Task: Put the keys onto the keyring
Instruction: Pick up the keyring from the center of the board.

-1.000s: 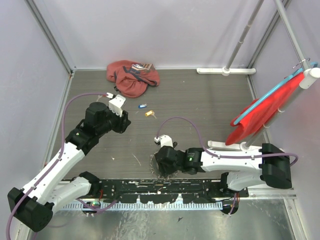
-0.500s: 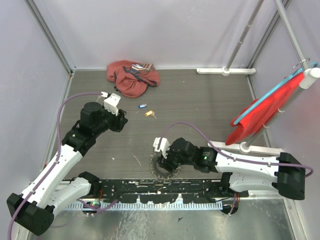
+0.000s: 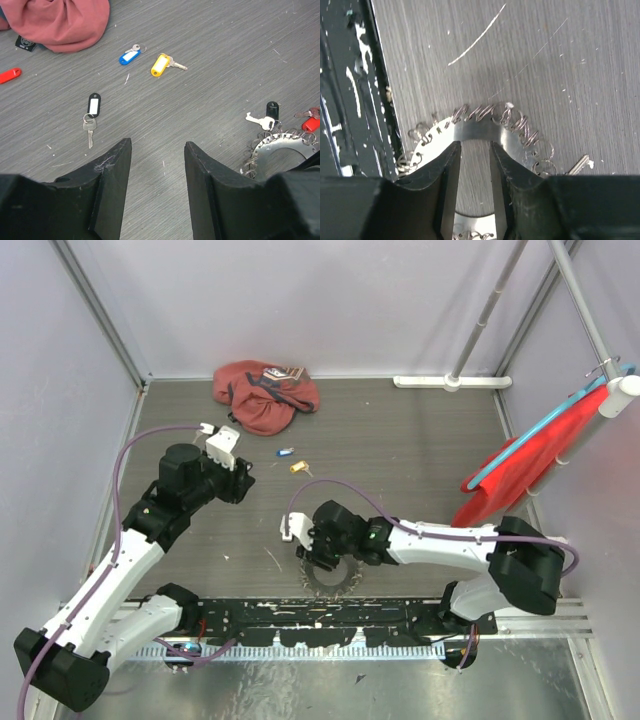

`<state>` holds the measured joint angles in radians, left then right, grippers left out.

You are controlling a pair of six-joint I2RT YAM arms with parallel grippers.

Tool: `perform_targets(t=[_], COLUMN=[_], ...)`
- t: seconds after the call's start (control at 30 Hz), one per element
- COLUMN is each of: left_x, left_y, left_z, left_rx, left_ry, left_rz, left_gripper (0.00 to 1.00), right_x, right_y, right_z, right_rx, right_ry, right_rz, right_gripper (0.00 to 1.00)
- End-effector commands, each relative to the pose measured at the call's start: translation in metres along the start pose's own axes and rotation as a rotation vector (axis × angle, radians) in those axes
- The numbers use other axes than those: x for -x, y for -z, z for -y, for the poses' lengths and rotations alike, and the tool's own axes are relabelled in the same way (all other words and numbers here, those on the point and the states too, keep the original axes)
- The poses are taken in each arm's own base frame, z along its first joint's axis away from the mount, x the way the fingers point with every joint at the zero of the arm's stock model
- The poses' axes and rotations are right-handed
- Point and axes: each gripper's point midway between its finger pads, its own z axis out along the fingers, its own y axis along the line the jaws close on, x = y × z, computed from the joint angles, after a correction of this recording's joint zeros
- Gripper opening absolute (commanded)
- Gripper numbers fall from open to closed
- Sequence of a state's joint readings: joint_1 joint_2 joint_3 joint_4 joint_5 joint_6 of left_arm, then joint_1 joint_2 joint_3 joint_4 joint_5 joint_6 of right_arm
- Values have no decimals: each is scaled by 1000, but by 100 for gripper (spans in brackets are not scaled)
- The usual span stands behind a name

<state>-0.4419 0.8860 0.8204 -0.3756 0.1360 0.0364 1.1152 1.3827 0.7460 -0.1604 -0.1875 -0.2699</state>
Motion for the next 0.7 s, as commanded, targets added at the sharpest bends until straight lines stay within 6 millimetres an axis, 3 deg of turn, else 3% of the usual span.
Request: perform_targets(t=[0.0,0.07,0.2,0.4,0.67], left_x=[7,7,7,7,7], left_y=[2,3,3,3,3], left_z=[1,0,0,0,1], left_rx=[-10,-9,-8,-12,-13], left_ry=[-2,-3,-1,0,-1], left_rz=[31,34,35,33,37], left_gripper=[54,54,54,54,54], right_x=[44,45,46,40,22], right_y=[-7,-14,-23,-32,-43], right_z=[5,5,9,-6,-21], right_rx=[-8,-16,-56,-46,-37], right_ry=[-118,-157,-255,-329,-365], right_rz=[111,99,76,15,-86], right_gripper=[33,30,36,39,35])
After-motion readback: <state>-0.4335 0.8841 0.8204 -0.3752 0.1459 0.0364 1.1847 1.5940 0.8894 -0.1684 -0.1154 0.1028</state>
